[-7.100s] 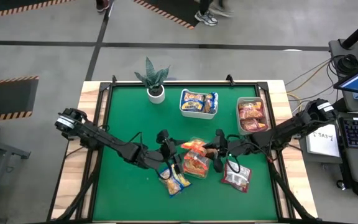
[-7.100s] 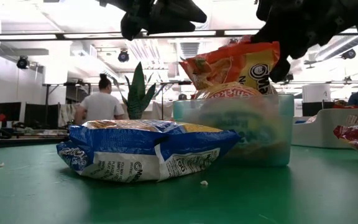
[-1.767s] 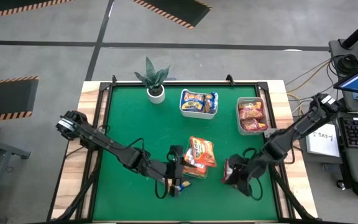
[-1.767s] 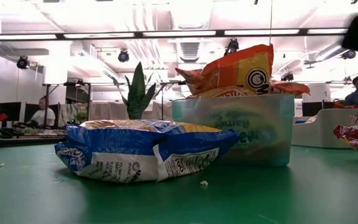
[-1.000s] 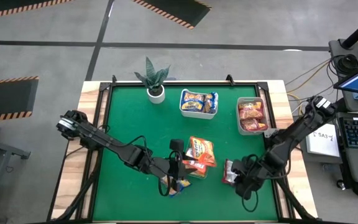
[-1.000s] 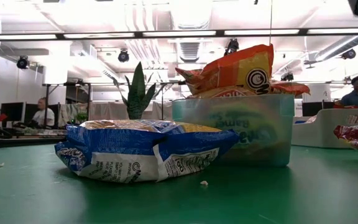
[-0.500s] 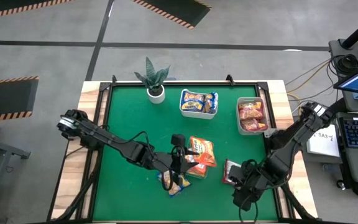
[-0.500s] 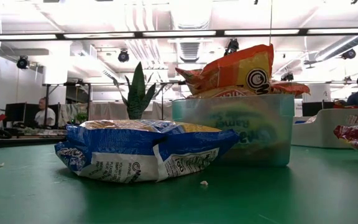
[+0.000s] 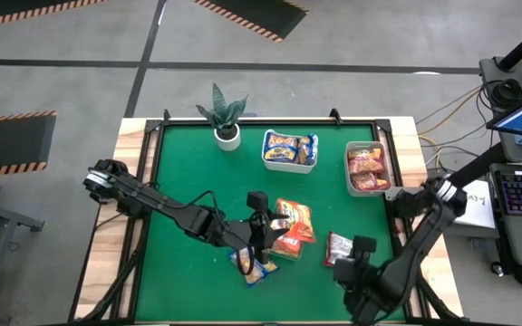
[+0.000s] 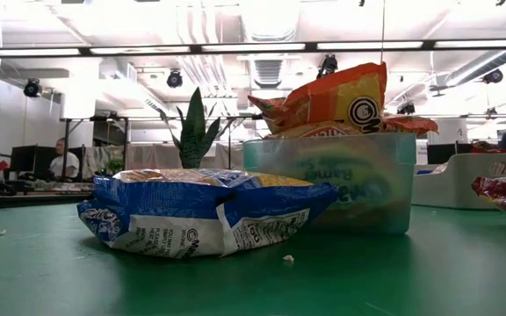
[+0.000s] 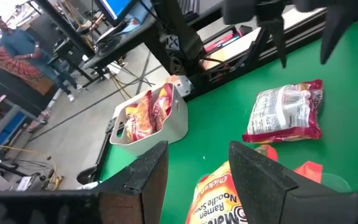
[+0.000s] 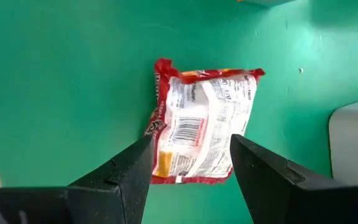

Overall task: Sort Maruchan noodles
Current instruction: Put the red noodle pack into the gray bin

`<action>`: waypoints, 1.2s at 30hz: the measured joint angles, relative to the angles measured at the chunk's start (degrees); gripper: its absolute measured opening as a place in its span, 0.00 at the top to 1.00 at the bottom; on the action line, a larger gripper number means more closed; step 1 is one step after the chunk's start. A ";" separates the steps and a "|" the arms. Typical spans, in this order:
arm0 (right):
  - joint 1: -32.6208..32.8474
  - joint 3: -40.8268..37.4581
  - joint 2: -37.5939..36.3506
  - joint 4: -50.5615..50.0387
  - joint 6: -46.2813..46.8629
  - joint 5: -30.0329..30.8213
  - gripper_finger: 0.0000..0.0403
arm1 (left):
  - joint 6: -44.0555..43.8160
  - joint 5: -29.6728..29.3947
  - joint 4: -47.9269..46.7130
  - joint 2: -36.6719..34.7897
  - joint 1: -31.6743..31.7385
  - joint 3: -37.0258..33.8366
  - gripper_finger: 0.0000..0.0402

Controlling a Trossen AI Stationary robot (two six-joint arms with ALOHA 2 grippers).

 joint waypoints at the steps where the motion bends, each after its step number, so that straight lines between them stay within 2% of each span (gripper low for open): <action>1: 0.37 -0.03 0.63 0.13 0.29 0.16 0.49 | 0.08 0.00 -0.04 0.00 0.02 -0.02 0.62; 5: 2.38 -0.79 1.06 1.94 2.59 5.06 0.49 | 0.87 -0.02 0.04 -0.02 0.28 -0.04 0.62; 12: 5.43 -8.44 -2.73 7.07 6.41 11.78 0.49 | 2.13 -0.02 0.53 -0.11 1.01 -0.04 0.62; 19: 4.35 -10.19 -4.00 7.45 1.70 14.71 0.49 | 6.01 -0.02 0.76 -0.15 1.77 1.97 0.62; 22: 3.63 -10.25 -3.85 7.26 2.69 14.57 0.49 | 6.28 -0.02 0.80 -0.20 2.25 3.20 0.62; 26: 3.18 -10.98 -3.98 7.04 3.81 13.49 0.40 | 5.38 0.00 0.62 -0.20 2.93 3.25 0.62; 33: 3.26 -11.65 -3.98 7.05 4.39 16.00 0.14 | 4.78 0.00 0.07 -0.13 4.13 2.24 0.62; 36: 3.41 -12.33 -3.99 7.39 9.55 14.27 0.09 | 4.38 0.00 -0.10 -0.13 4.37 1.56 0.62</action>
